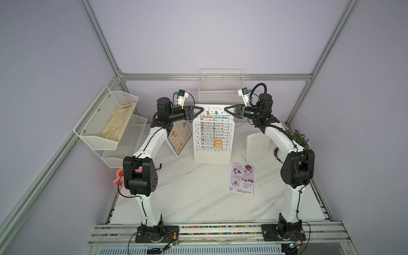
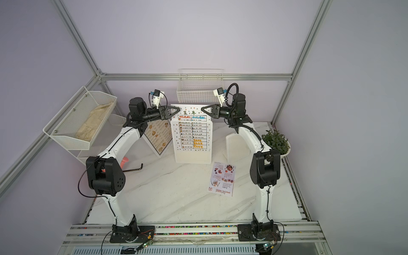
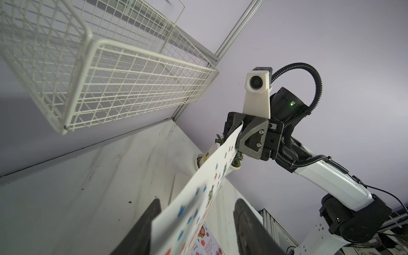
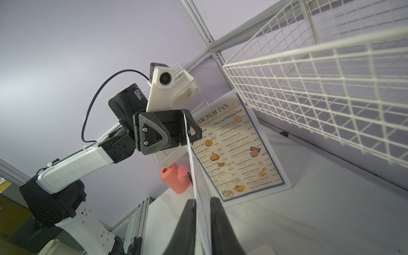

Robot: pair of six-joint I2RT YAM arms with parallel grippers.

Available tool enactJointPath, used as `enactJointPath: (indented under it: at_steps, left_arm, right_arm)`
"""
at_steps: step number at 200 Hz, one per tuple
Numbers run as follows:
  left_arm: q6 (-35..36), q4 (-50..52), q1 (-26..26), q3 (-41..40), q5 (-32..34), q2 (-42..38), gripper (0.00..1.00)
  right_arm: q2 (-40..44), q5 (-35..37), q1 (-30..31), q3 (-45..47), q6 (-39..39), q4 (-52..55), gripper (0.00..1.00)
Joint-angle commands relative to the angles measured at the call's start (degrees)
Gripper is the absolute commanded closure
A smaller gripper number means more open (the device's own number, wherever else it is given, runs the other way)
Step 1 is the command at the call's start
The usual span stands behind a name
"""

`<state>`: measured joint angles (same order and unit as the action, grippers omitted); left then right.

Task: Insert the menus into the narrow rack
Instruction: Insert the menu into the narrow rack.

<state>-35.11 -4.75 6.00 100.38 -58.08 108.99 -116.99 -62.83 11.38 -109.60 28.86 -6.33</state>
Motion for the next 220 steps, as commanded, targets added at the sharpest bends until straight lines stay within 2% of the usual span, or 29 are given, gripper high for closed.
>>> enactJointPath:
  at_steps: [1,17,43,72,108,183,220]
  left_arm:
    - [2.46,-0.50,-0.29,-1.55,1.00,-2.91,0.43]
    - [3.59,0.79,-0.29,-1.48,2.07,-3.42,0.37]
    - [4.44,1.98,-0.29,-1.08,2.48,-3.79,0.34]
    - [4.40,1.77,-0.29,-1.26,2.35,-4.12,0.38]
    - [3.11,0.25,-0.29,-0.73,1.24,-4.31,0.44]
    - [0.97,-1.48,0.06,2.83,-1.20,-3.17,0.47]
    - [-0.33,-2.90,0.15,3.96,-2.23,-3.26,0.47]
  right_arm:
    - [1.86,-0.37,0.40,-2.26,-1.17,0.63,0.81]
    - [1.90,0.38,0.40,-3.31,-2.44,2.72,0.77]
    - [2.63,3.04,0.47,-4.21,-5.37,6.59,0.69]
    - [3.48,6.64,0.51,-5.06,-7.76,10.40,0.66]
    - [3.43,15.26,1.67,-10.02,-12.86,19.93,0.65]
    - [-1.10,36.40,7.99,-27.43,-19.98,39.83,0.63]
    - [-3.34,41.25,10.53,-33.21,-20.03,42.73,0.63]
